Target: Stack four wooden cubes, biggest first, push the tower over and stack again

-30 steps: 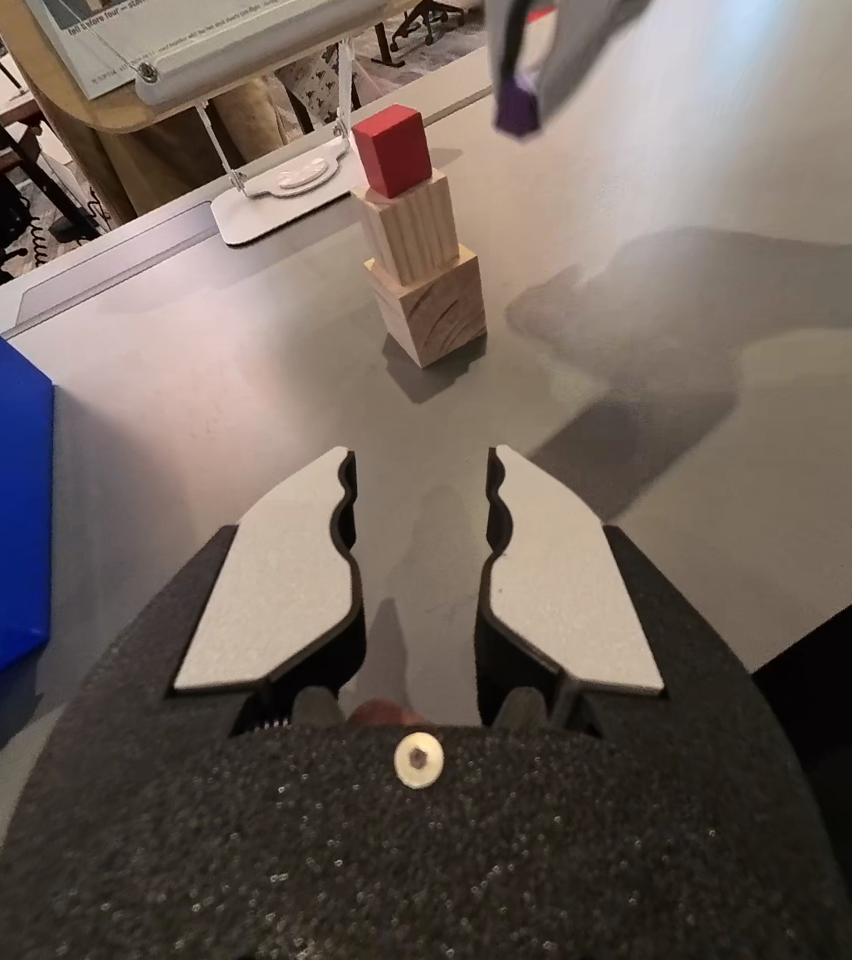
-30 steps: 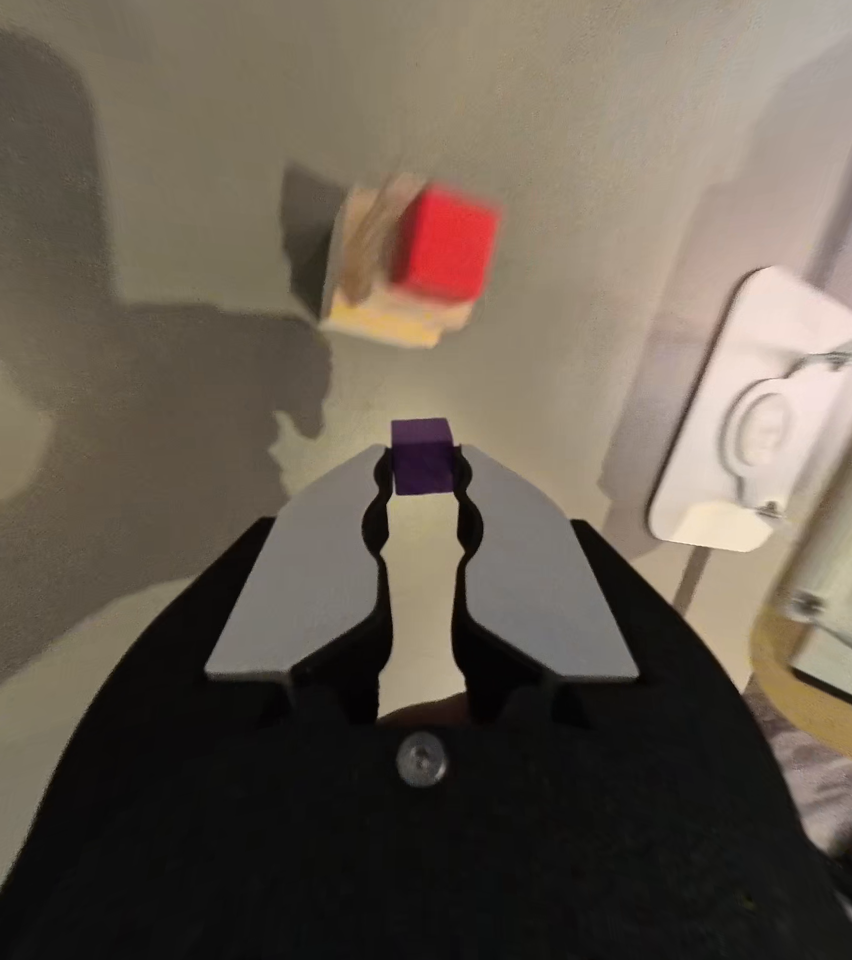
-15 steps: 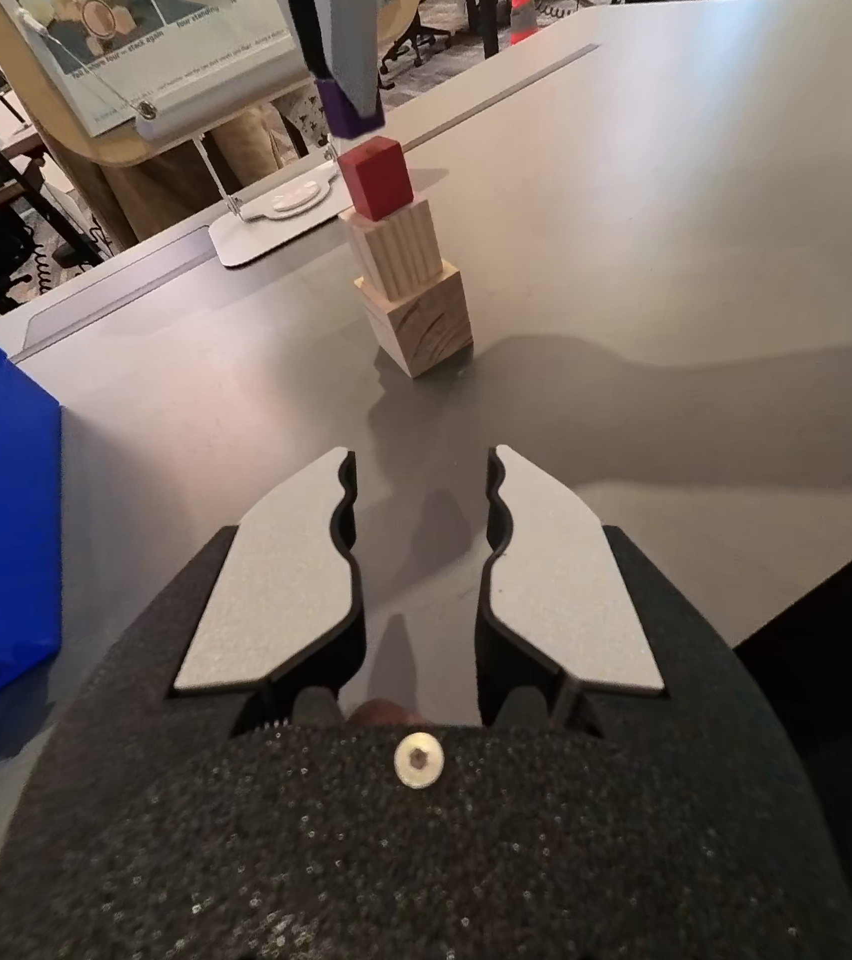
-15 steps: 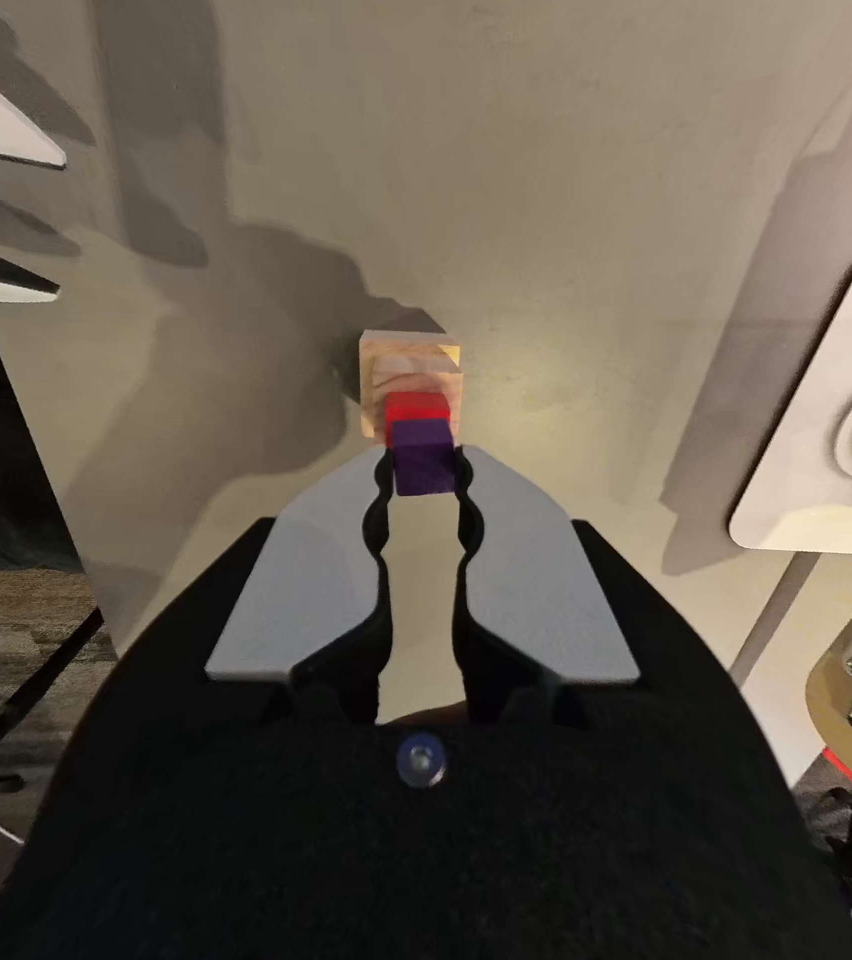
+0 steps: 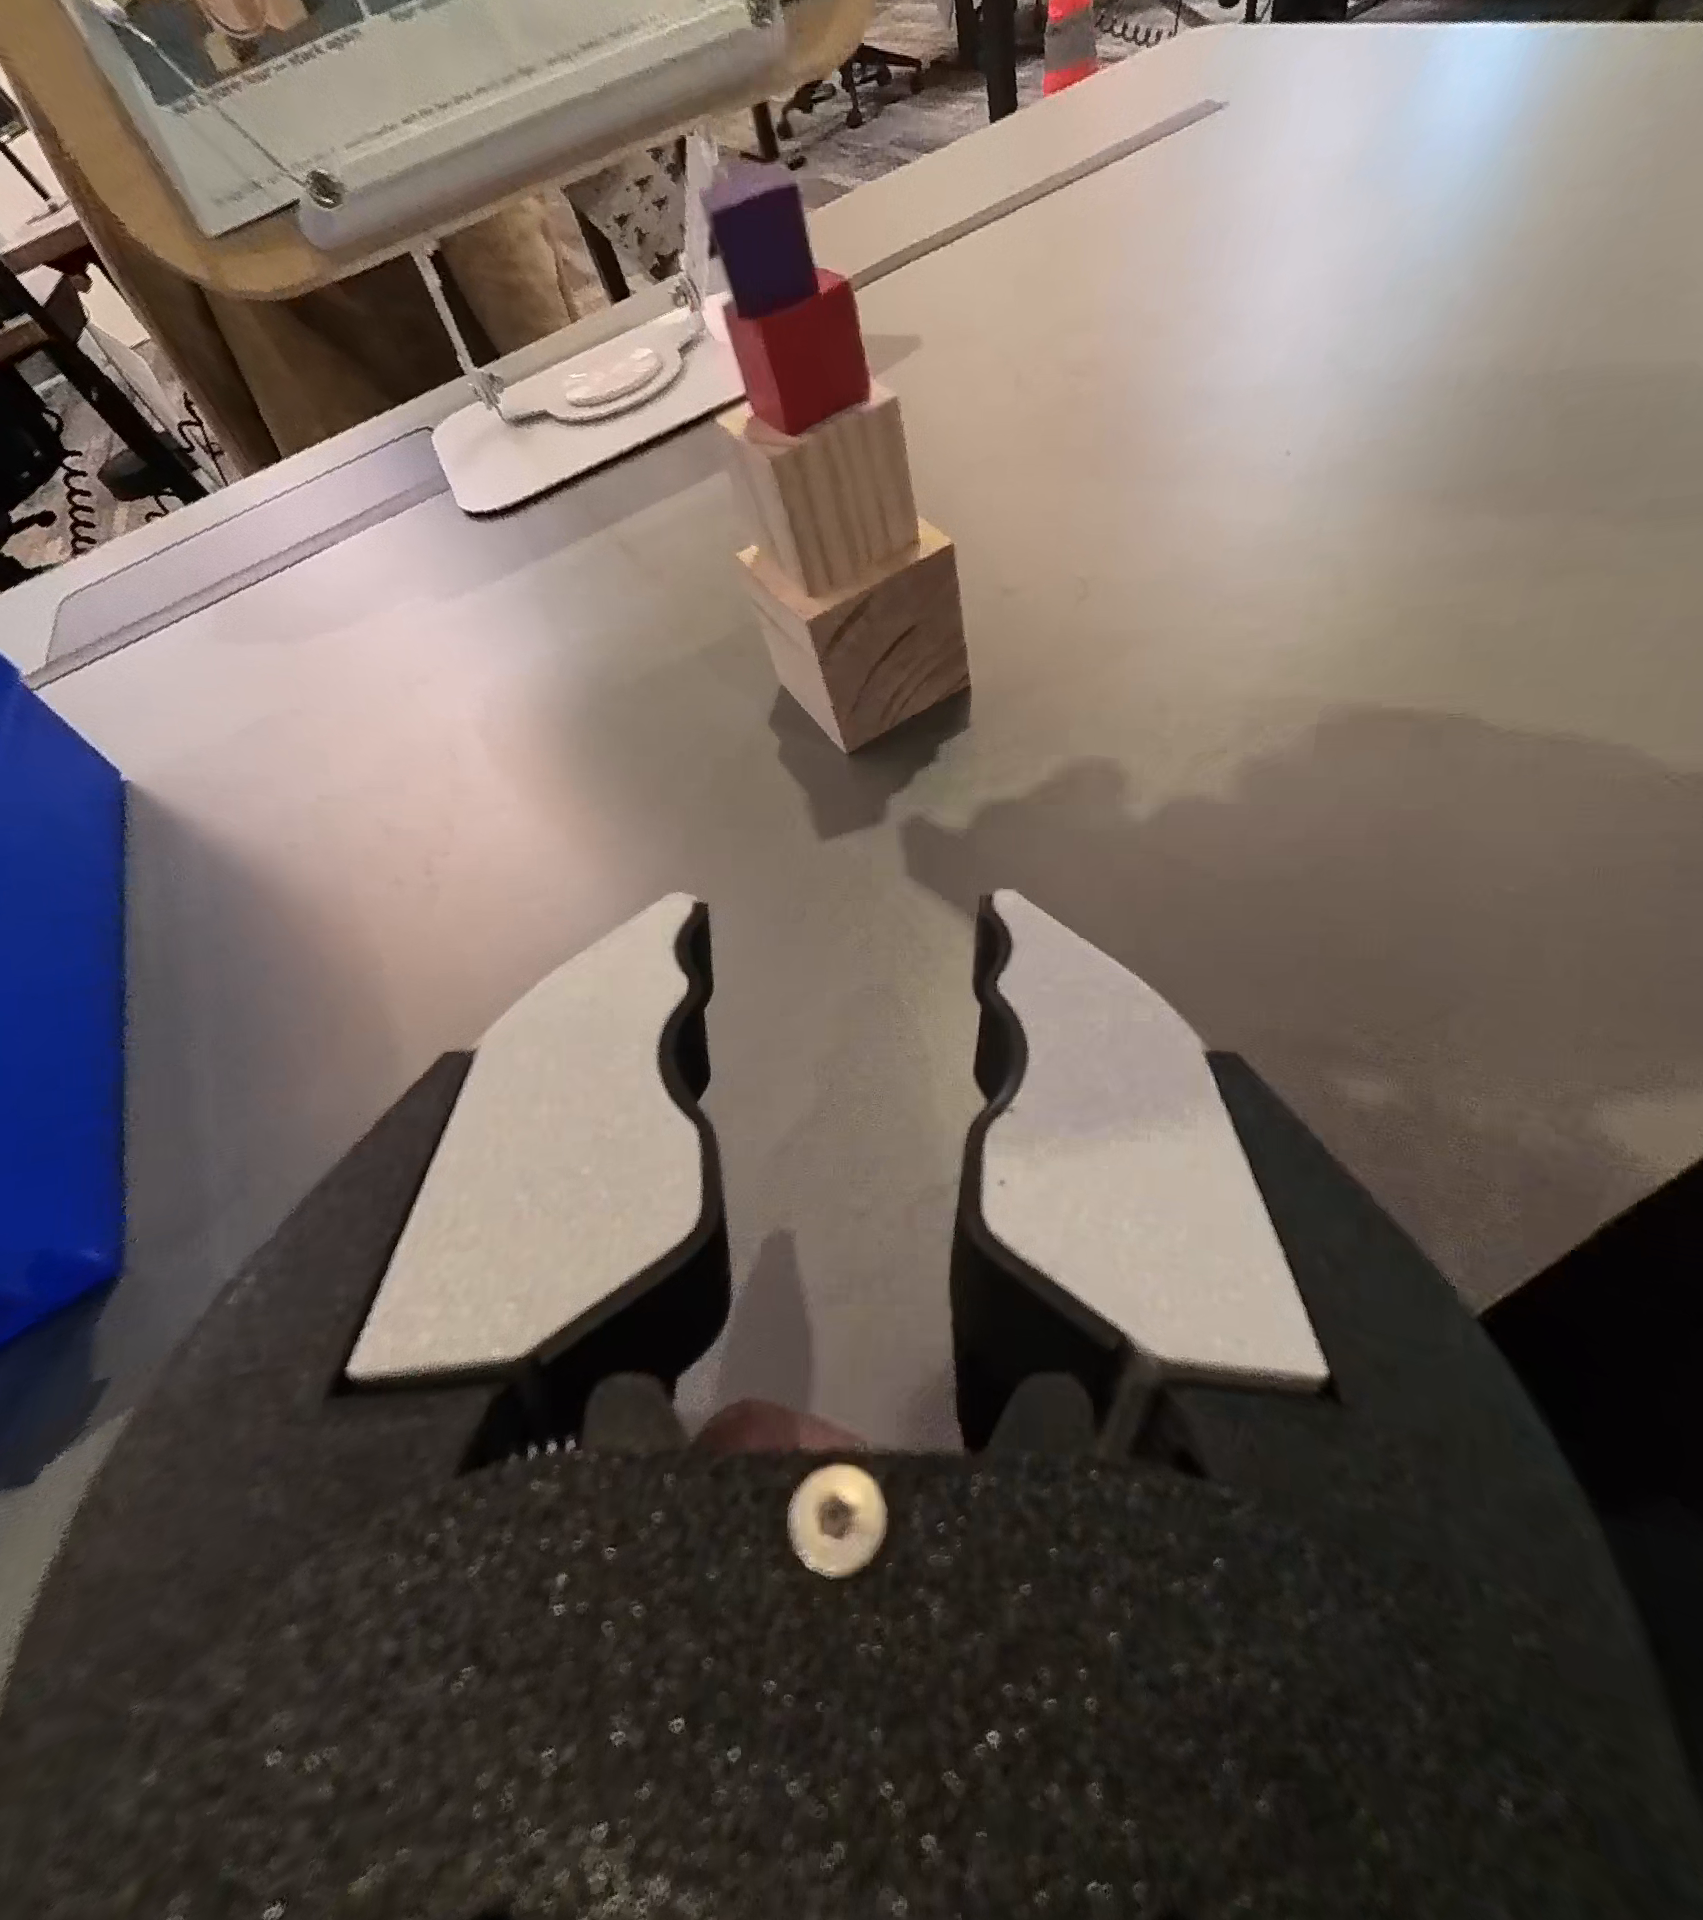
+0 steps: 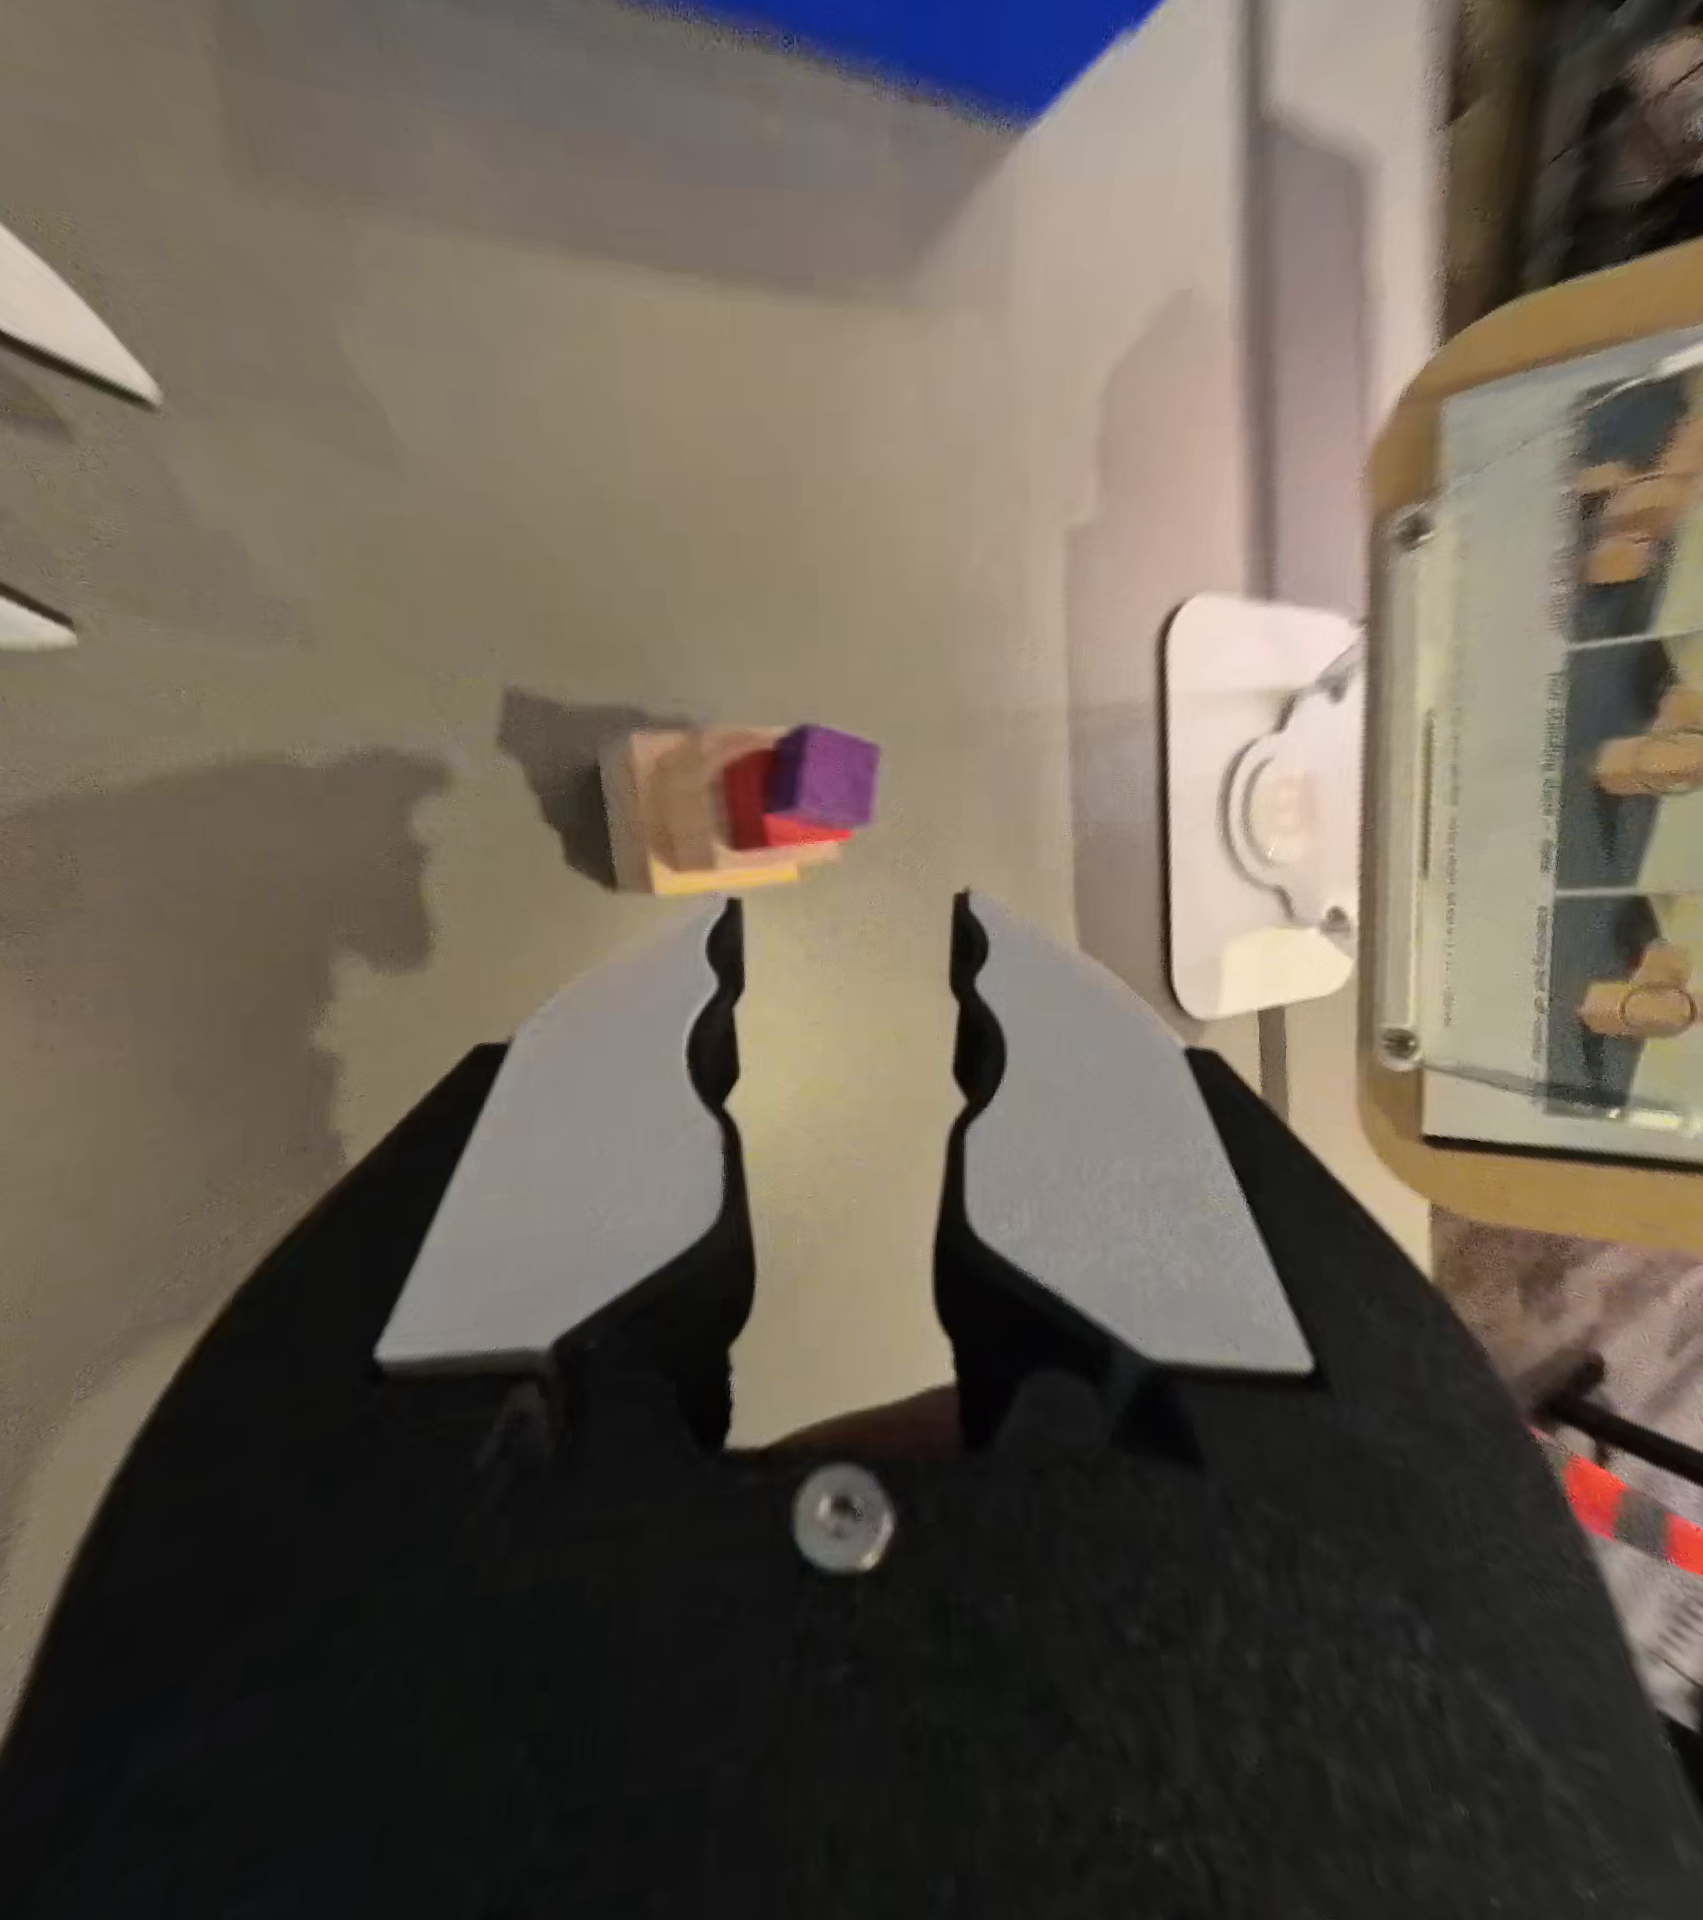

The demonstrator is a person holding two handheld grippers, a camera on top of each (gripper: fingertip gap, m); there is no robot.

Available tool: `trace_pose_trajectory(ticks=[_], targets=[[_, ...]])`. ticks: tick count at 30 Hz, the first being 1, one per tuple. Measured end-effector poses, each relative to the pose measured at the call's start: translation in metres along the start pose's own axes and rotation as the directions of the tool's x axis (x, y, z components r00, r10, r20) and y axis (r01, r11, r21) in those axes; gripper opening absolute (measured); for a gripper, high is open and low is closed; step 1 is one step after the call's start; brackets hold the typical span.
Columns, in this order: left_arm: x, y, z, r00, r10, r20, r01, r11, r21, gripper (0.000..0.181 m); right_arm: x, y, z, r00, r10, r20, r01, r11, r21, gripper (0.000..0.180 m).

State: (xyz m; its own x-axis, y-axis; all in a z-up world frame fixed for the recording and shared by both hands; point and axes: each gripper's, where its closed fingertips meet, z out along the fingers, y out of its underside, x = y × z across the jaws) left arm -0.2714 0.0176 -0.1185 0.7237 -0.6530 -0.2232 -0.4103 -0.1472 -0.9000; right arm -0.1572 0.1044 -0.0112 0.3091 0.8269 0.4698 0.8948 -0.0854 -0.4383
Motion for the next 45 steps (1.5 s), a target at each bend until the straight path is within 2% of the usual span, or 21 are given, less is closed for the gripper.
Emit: trace_pose_trajectory(ticks=[1,3,5,8,11,12,16,25,34,45], targets=[[-0.002,-0.002,-0.001,1.0,-0.01,0.007,0.01,1.0,0.009,0.048,-0.015,0.001,-0.005,0.998,0.05,-0.032,-0.047,0.994,0.098,0.035],[-0.008,-0.005,-0.002,0.999,-0.036,0.021,0.035,0.999,0.026,0.048,-0.05,0.015,-0.006,0.979,0.188,-0.073,-0.163,0.951,0.262,0.034],[-0.012,-0.006,-0.003,0.997,-0.066,0.028,0.065,0.997,0.039,0.048,-0.079,0.044,0.001,0.933,0.346,-0.099,-0.296,0.894,0.337,0.036],[-0.016,-0.004,0.0,0.993,-0.115,0.04,0.113,0.992,0.048,0.049,-0.097,0.088,0.004,0.818,0.546,-0.18,-0.438,0.795,0.42,0.039],[-0.019,-0.001,0.003,0.986,-0.16,0.045,0.158,0.986,0.05,0.051,-0.102,0.115,-0.005,0.681,0.724,-0.11,-0.58,0.625,0.523,0.037],[-0.019,-0.001,0.005,0.985,-0.169,0.041,0.167,0.985,0.045,0.051,-0.105,0.119,-0.006,0.659,0.749,-0.061,-0.614,0.584,0.531,0.036],[-0.016,0.0,0.011,0.985,-0.168,0.032,0.167,0.985,0.033,0.052,-0.111,0.131,-0.009,0.625,0.781,0.005,-0.659,0.523,0.541,0.034],[-0.013,0.002,0.018,0.989,-0.147,0.032,0.147,0.989,0.014,0.05,-0.12,0.123,-0.007,0.693,0.718,-0.06,-0.586,0.61,0.533,0.034],[-0.01,0.004,0.017,0.993,-0.117,0.03,0.117,0.993,0.005,0.049,-0.119,0.124,-0.004,0.677,0.736,0.007,-0.629,0.573,0.526,0.033],[-0.005,0.0,0.014,0.997,-0.082,0.012,0.082,0.997,0.012,0.049,-0.122,0.121,0.0,0.71,0.703,-0.051,-0.59,0.633,0.501,0.032]])
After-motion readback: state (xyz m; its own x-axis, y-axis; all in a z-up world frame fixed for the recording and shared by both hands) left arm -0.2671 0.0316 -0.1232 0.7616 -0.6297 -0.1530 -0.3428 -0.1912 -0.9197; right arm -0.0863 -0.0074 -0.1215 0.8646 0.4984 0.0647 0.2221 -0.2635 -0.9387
